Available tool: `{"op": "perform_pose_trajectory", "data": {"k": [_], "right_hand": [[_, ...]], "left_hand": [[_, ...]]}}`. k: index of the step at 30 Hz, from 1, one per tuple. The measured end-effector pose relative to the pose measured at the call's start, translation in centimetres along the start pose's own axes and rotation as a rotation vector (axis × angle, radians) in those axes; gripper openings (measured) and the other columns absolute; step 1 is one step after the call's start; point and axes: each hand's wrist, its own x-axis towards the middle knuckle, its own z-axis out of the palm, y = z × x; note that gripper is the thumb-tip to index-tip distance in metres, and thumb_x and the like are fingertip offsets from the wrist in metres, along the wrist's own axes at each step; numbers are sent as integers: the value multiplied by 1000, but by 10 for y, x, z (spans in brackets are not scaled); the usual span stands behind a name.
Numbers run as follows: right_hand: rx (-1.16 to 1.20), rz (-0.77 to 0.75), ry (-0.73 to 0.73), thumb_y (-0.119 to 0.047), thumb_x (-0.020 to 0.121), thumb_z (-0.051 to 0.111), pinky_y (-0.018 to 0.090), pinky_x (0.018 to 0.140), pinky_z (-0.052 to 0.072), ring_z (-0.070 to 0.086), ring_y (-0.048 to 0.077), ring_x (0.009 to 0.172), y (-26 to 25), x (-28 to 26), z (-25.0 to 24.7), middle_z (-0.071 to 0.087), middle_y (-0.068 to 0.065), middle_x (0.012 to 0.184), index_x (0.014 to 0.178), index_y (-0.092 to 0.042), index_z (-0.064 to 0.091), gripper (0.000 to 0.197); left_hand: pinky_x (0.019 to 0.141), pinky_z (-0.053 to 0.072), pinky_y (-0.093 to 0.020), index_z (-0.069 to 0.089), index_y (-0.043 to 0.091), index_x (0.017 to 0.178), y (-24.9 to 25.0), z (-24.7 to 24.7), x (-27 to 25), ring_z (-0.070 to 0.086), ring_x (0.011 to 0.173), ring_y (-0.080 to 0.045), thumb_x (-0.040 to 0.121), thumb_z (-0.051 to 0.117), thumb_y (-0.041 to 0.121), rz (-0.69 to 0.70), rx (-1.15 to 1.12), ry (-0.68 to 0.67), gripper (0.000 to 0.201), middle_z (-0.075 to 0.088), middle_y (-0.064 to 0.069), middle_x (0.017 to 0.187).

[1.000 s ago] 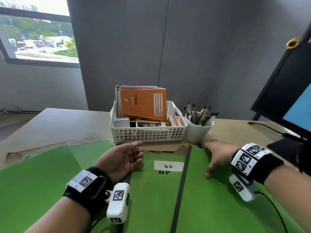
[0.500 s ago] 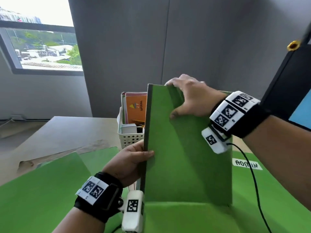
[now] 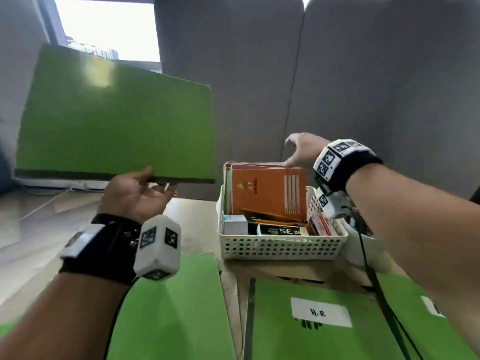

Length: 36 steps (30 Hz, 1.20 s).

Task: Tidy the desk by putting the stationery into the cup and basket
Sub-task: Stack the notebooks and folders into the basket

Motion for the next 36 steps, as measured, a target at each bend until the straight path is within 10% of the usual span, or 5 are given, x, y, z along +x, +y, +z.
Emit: {"op": "perform_pose_trajectory", "data": {"k": [4, 13, 22, 28, 36], "right_hand": [[-72, 39, -268, -37, 71, 86, 41, 104, 50, 56, 29, 127, -21, 24, 32, 49, 12, 150, 158, -14, 22, 109], [-426, -78, -153, -34, 97, 54, 45, 109, 33, 41, 33, 133, -16, 25, 69, 48, 9, 139, 140, -18, 49, 46], [-386, -66, -230, -34, 93, 51, 44, 97, 40, 48, 37, 130, -12, 14, 67, 46, 12, 142, 139, -12, 39, 51], [-310, -62, -231, -49, 82, 63, 45, 102, 41, 46, 33, 132, -5, 22, 69, 44, 10, 143, 142, -17, 36, 73], [-287, -54, -195, -40, 85, 73, 42, 98, 44, 49, 36, 131, -7, 35, 75, 46, 17, 143, 146, -10, 36, 77]], "left_hand": [[107, 49, -51, 50, 6, 138, 21, 22, 39, 59, 124, -32, 108, 46, 12, 186, 70, 100, 31, 54, -15, 128], [94, 58, -50, 50, 8, 144, -31, 67, 93, 66, 120, -37, 107, 44, 7, 311, 506, 2, 38, 63, -18, 138], [57, 58, -33, 61, 9, 110, -67, 99, 122, 66, 60, -20, 104, 49, 4, 111, 1273, -322, 15, 66, -13, 87], [115, 34, -52, 64, 14, 98, -77, 93, 135, 69, 91, -43, 105, 46, 52, -88, 1537, -296, 43, 68, -2, 80], [65, 49, -26, 63, 23, 85, -83, 69, 36, 57, 72, -4, 88, 74, 38, 772, 1832, -355, 19, 60, 9, 81]]}}
